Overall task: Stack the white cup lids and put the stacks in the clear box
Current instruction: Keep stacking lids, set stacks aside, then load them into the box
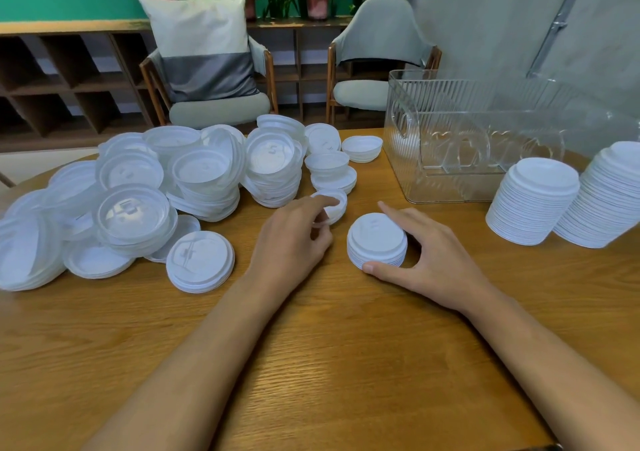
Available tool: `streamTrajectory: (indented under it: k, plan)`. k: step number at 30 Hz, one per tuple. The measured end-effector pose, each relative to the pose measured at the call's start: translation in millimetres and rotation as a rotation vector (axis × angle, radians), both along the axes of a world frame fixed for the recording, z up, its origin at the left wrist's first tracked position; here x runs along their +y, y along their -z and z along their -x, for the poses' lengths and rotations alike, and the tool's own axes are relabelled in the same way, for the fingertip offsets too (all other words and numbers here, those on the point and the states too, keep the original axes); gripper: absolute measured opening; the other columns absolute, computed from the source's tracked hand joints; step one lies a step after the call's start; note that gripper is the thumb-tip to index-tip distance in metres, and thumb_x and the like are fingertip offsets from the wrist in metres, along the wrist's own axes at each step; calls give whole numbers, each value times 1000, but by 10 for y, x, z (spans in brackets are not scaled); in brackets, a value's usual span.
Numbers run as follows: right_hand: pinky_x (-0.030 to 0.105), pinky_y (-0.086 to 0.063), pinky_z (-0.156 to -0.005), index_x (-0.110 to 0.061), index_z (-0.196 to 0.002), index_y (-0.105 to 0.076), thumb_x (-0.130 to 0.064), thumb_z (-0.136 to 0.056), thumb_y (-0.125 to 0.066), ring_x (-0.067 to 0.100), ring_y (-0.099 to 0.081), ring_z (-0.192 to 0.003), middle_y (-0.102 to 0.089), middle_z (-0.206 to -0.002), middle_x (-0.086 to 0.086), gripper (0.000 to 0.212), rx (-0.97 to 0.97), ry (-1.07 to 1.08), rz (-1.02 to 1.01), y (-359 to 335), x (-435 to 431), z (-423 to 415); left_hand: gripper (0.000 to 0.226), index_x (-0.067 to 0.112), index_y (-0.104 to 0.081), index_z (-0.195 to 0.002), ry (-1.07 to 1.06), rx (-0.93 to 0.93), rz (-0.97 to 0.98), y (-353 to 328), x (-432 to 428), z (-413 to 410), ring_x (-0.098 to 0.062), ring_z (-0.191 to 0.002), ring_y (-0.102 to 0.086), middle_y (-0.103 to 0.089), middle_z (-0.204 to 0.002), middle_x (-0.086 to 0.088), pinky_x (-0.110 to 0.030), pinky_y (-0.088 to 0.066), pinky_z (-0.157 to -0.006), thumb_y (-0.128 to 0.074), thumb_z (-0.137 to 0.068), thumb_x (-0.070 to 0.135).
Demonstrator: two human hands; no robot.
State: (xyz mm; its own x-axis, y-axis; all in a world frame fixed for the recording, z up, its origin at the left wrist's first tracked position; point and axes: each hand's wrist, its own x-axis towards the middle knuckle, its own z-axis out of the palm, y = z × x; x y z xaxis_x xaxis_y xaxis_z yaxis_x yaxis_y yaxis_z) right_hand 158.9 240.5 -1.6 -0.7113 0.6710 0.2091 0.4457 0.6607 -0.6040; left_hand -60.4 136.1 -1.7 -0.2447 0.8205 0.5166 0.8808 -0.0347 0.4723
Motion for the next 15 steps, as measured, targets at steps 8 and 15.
streamTrajectory:
  k: [8,15]
  plan:
    - [3,-27,-96,-29,-159,-41,-67,-75,-80,-5,-42,-128,-49,-140,-20,100,20,50,-26,20,14,16,42,22,-66,-131,46,-268,-140,-106,-17,-120,-9,-94,-64,-68,-101,6,-22,-57,-81,-78,-92,13]
    - [29,-43,-107,-34,-158,-41,-63,-76,-82,-1,-50,-128,-55,-138,-20,96,83,37,-17,1,2,10,64,27,-54,-147,248,-940,-28,-229,-38,-215,-15,-107,-75,-68,-122,-5,-32,-63,-86,-69,-93,-4]
